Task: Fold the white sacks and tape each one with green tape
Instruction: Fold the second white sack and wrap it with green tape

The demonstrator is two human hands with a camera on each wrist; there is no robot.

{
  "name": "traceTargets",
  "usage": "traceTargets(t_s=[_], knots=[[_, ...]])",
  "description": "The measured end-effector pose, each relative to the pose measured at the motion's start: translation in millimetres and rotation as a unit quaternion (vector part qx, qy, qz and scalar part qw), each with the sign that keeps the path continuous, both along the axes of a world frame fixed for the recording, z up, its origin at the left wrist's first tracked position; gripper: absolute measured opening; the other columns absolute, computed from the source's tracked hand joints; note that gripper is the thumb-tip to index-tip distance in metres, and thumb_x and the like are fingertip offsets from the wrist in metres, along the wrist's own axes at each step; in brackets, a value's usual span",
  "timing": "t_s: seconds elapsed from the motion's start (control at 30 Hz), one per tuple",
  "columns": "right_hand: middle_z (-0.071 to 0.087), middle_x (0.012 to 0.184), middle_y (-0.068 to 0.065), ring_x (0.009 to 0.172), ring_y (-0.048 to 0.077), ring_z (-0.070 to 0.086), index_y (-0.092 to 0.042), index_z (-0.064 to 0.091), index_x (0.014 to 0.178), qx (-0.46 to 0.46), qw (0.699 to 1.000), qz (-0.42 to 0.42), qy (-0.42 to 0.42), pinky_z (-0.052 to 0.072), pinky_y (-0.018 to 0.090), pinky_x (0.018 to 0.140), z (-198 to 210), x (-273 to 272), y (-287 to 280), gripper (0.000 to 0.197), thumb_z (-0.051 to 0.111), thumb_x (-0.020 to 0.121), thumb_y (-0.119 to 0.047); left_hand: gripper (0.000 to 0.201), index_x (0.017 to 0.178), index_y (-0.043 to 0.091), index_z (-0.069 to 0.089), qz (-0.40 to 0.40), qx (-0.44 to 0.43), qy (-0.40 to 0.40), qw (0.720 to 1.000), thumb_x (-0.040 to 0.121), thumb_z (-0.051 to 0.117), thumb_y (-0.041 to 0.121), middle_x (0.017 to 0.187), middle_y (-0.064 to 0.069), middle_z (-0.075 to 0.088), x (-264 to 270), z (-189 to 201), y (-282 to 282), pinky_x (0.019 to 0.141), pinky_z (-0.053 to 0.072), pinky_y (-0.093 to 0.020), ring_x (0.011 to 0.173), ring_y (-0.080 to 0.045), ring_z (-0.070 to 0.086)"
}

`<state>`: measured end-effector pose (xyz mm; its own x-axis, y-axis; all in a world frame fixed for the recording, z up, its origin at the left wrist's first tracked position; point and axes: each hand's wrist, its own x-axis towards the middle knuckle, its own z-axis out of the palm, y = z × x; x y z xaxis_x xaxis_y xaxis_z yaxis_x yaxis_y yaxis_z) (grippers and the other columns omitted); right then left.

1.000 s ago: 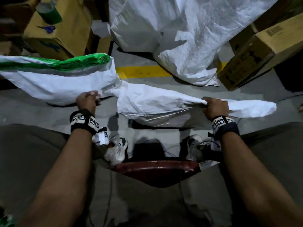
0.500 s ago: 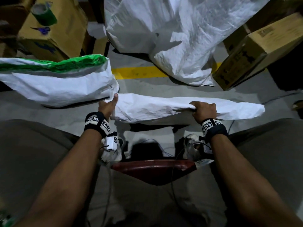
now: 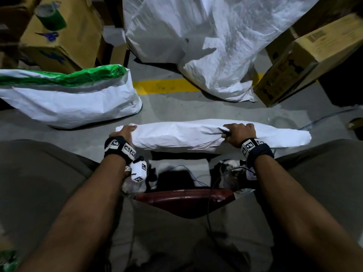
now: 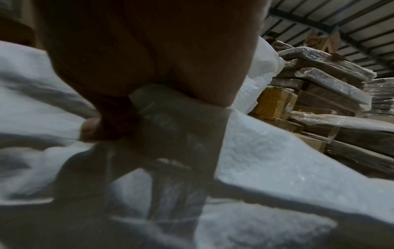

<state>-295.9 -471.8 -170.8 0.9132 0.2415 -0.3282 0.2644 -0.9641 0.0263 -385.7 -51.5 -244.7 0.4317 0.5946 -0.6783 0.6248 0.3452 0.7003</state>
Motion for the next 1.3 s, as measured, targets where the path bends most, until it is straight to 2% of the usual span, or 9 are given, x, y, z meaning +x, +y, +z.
traceTargets(t_s=[0.23, 0.37, 0.43, 0.53, 0.73, 0.87, 1.03, 1.2, 1.3], knots=[[0.068, 0.117, 0.004, 0.113, 0.031, 0.061, -0.031, 0.064, 0.1, 0.039, 0.995, 0.026, 0.088, 0.044, 0.045, 0.094, 0.2, -4.2, 9.4, 0.021, 0.063, 0.091, -0.05, 0.069, 0.141, 0.007, 0.039, -0.01, 0.318, 0.068, 0.946, 0.095, 0.052, 0.057, 0.137, -0.021, 0.053, -9.0, 69.7, -26.3, 0.103, 0.04, -0.045, 0.124, -0.039, 0.054], [0.067, 0.121, 0.006, 0.116, 0.032, 0.06, -0.033, 0.065, 0.11, 0.051, 0.995, 0.025, 0.078, 0.043, 0.045, 0.095, 10.3, 5.0, 15.2, 0.027, 0.062, 0.091, -0.051, 0.097, 0.15, 0.02, 0.03, -0.31, 0.558, -0.03, 0.769, 0.074, 0.056, 0.075, 0.153, -0.019, 0.033, 5.6, 63.0, -55.8, 0.114, 0.021, -0.053, 0.142, -0.038, 0.03], [0.068, 0.12, 0.006, 0.115, 0.032, 0.061, -0.032, 0.065, 0.11, 0.056, 0.995, 0.029, 0.077, 0.045, 0.046, 0.096, 14.2, 11.2, 17.7, 0.027, 0.064, 0.089, -0.05, 0.137, 0.157, 0.022, 0.013, -0.552, 0.569, -0.041, 0.608, 0.05, 0.065, 0.089, 0.16, -0.017, 0.023, 9.9, 61.9, -83.6, 0.119, 0.012, -0.058, 0.148, -0.037, 0.02], [0.069, 0.11, 0.005, 0.108, 0.031, 0.063, -0.029, 0.063, 0.095, 0.036, 0.994, 0.037, 0.094, 0.044, 0.045, 0.095, 14.5, 13.9, 18.9, 0.02, 0.068, 0.085, -0.045, 0.136, 0.159, 0.019, 0.009, -0.677, 0.58, 0.049, 0.451, 0.053, 0.087, 0.056, 0.148, -0.022, 0.041, 9.8, 48.8, -112.3, 0.118, 0.015, -0.063, 0.137, -0.041, 0.038], [0.066, 0.116, -0.004, 0.116, 0.027, 0.06, -0.033, 0.061, 0.117, 0.001, 0.994, 0.031, 0.108, 0.035, 0.052, 0.099, 8.7, 4.6, 9.0, 0.037, 0.071, 0.082, -0.039, 0.051, 0.133, 0.015, 0.046, -0.668, 0.539, 0.094, 0.505, 0.086, 0.064, 0.024, 0.124, -0.01, 0.062, 14.8, 48.2, -113.3, 0.095, 0.043, -0.04, 0.114, -0.033, 0.06], [0.052, 0.135, 0.003, 0.125, 0.027, 0.047, -0.03, 0.046, 0.138, 0.005, 0.997, 0.062, -0.054, 0.033, 0.061, 0.102, -5.4, -13.9, -11.9, 0.061, 0.063, 0.085, -0.053, 0.051, 0.131, 0.015, 0.056, -0.644, 0.504, 0.145, 0.557, 0.089, 0.065, 0.043, 0.13, -0.018, 0.059, 34.6, 60.6, -108.4, 0.098, 0.043, -0.04, 0.12, -0.037, 0.058], [0.023, 0.158, 0.0, 0.146, 0.025, 0.024, -0.03, 0.007, 0.159, -0.045, 0.994, 0.092, 0.034, 0.011, 0.077, 0.104, -26.3, -30.3, -24.0, 0.137, 0.058, 0.049, -0.094, 0.056, 0.133, 0.015, 0.057, -0.64, 0.465, 0.177, 0.585, 0.086, 0.067, 0.044, 0.134, -0.02, 0.057, 48.0, 55.4, -95.0, 0.1, 0.044, -0.042, 0.123, -0.037, 0.056], [0.063, 0.122, 0.001, 0.114, 0.026, 0.058, -0.023, 0.049, 0.134, -0.074, 0.995, 0.041, -0.048, 0.026, 0.059, 0.108, -32.7, -22.2, -47.2, 0.063, 0.072, 0.076, -0.028, 0.06, 0.136, 0.022, 0.056, -0.655, 0.443, 0.18, 0.585, 0.083, 0.071, 0.046, 0.137, -0.016, 0.056, 51.4, 62.7, -93.8, 0.101, 0.044, -0.041, 0.125, -0.036, 0.056], [0.068, 0.122, 0.002, 0.116, 0.025, 0.06, -0.024, 0.055, 0.129, -0.073, 0.995, 0.059, -0.016, 0.028, 0.043, 0.105, -16.1, 2.5, -53.5, 0.055, 0.072, 0.078, -0.032, 0.059, 0.121, 0.022, 0.067, -0.652, 0.456, 0.179, 0.578, 0.07, 0.08, 0.049, 0.123, -0.015, 0.066, 58.6, 73.4, -80.8, 0.094, 0.053, -0.042, 0.113, -0.035, 0.064]])
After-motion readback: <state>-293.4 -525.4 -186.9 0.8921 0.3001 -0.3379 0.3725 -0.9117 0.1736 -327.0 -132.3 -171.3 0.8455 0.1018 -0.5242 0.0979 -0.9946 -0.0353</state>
